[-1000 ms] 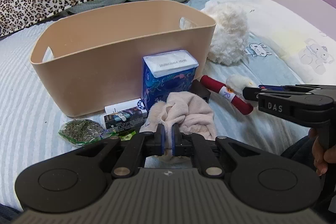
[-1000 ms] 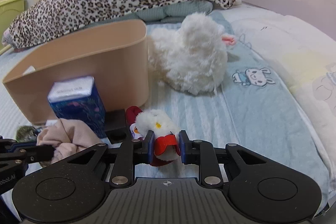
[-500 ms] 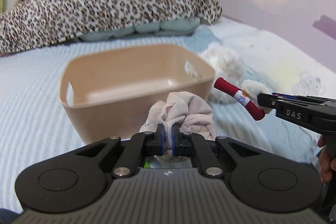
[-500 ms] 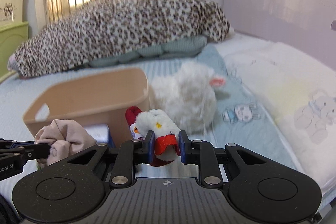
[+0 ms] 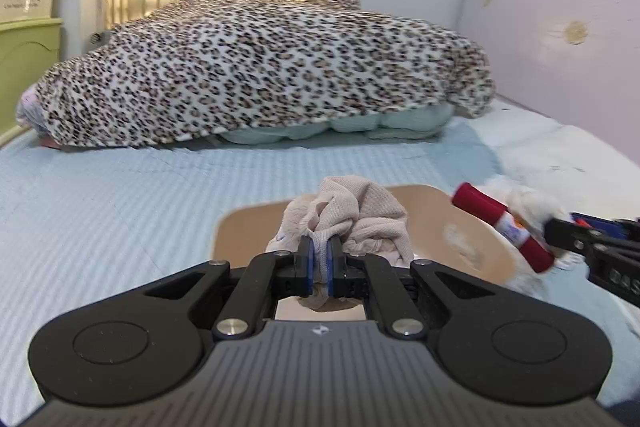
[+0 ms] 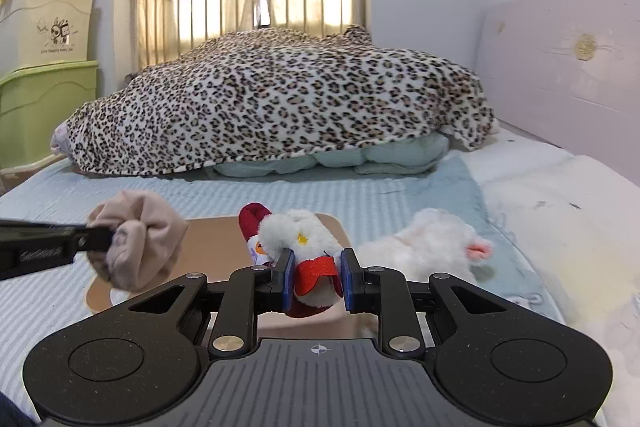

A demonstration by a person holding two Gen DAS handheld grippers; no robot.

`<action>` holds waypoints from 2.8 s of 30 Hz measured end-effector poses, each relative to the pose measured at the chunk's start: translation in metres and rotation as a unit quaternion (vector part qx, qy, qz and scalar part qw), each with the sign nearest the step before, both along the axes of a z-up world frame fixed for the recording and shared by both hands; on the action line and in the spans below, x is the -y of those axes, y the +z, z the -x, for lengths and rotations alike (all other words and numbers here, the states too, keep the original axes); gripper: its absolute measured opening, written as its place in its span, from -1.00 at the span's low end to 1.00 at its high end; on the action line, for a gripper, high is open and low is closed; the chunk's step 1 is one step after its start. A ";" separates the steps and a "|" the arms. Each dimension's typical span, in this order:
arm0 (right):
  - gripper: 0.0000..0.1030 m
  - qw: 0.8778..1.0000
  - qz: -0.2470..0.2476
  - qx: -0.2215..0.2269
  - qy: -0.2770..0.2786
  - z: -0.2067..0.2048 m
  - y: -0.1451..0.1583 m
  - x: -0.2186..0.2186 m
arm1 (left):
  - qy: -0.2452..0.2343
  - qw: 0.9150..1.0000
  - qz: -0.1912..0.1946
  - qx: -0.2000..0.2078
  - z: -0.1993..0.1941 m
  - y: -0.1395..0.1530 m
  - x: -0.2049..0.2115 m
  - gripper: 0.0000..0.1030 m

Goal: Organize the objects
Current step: 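Carry the pink cloth and plush toy into the basket and open both tools, then grasp the dark seaweed packet with the left tool while the right tool grasps the black box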

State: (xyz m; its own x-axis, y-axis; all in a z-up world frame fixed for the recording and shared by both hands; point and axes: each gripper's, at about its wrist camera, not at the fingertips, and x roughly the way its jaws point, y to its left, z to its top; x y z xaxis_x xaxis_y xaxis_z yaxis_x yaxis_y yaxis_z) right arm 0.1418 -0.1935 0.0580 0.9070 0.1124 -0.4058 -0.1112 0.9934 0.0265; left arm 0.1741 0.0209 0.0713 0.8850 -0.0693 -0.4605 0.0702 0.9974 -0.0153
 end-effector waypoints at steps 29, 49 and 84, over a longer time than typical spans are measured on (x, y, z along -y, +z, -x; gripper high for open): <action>0.43 0.995 0.026 -0.081 0.045 -0.043 -0.028 -0.039 | 0.027 0.996 -0.040 -0.076 -0.028 -0.045 -0.013 0.77; 0.82 0.987 0.061 -0.144 0.044 0.008 -0.058 -0.021 | 0.022 0.986 -0.047 -0.160 0.026 -0.073 -0.037 0.87; -0.44 0.973 0.059 -0.211 0.065 -0.028 -0.142 -0.022 | -0.039 0.972 0.032 -0.231 0.001 -0.137 -0.047 -0.16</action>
